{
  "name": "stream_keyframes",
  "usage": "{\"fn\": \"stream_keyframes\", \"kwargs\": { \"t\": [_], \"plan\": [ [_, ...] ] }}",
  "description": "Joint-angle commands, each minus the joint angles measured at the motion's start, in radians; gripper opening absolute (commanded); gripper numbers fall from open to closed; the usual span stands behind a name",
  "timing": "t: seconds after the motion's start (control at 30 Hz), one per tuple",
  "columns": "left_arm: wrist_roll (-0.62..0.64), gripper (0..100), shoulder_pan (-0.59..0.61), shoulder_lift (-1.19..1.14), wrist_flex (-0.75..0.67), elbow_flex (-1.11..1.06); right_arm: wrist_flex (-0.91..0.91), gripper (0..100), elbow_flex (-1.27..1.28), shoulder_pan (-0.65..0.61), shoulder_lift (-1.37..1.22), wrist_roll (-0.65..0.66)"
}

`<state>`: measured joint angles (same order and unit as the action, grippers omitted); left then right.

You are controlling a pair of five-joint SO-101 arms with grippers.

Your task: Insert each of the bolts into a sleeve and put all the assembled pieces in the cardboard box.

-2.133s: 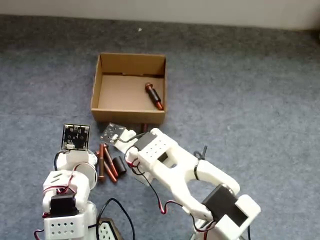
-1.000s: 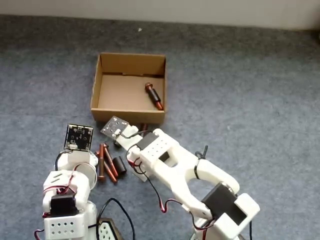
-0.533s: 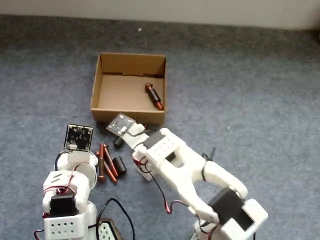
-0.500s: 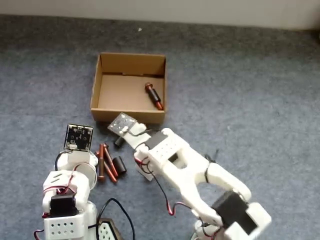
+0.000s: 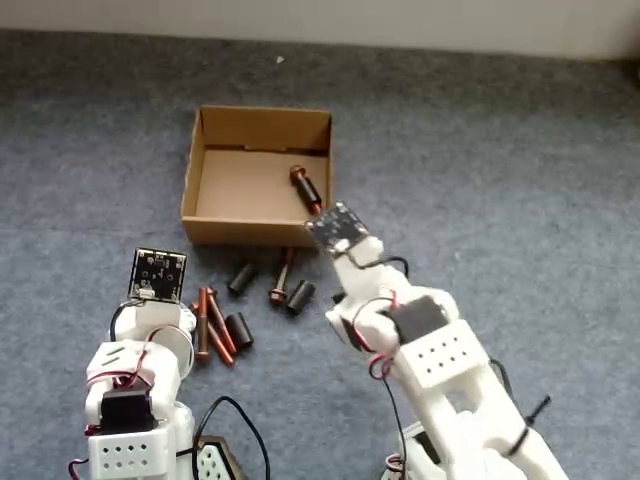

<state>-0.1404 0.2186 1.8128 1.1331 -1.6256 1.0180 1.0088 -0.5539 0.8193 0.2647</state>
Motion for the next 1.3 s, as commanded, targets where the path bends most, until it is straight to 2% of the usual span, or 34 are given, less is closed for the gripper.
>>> {"fn": "stream_keyframes", "kwargs": {
  "t": [0.0,0.17,0.27,0.4,0.57,0.83,1.0,1.13,1.2,1.27],
  "plan": [
    [-0.015,1,0.01,0.005,-0.015,0.01,-0.002,0.4,0.041,0.054,0.147,-0.011],
    [-0.017,1,0.01,0.005,-0.015,0.042,-0.008,0.4,0.113,0.064,0.252,-0.011],
    [-0.026,1,0.013,0.001,-0.011,0.11,-0.093,0.4,0.191,0.067,0.291,-0.038],
    [-0.072,1,0.012,-0.002,0.037,0.232,-0.234,0.5,0.292,0.131,0.332,-0.078],
    [-0.077,1,0.008,-0.031,0.141,0.398,-0.278,0.5,0.328,0.191,0.357,-0.081],
    [-0.078,1,-0.09,-0.452,0.15,0.585,-0.278,0.5,0.332,0.196,0.358,-0.081],
    [-0.078,1,-0.16,-0.69,0.144,0.621,-0.278,0.5,0.334,0.196,0.358,-0.081],
    [-0.072,9,-0.237,-0.854,0.143,0.619,-0.278,0.5,0.334,0.196,0.358,-0.078],
    [-0.035,13,-0.272,-0.929,0.143,0.619,-0.278,0.5,0.334,0.194,0.358,-0.077],
    [0.057,14,-0.295,-0.993,0.118,0.621,-0.278,0.5,0.334,0.194,0.358,-0.077]
  ]
}}
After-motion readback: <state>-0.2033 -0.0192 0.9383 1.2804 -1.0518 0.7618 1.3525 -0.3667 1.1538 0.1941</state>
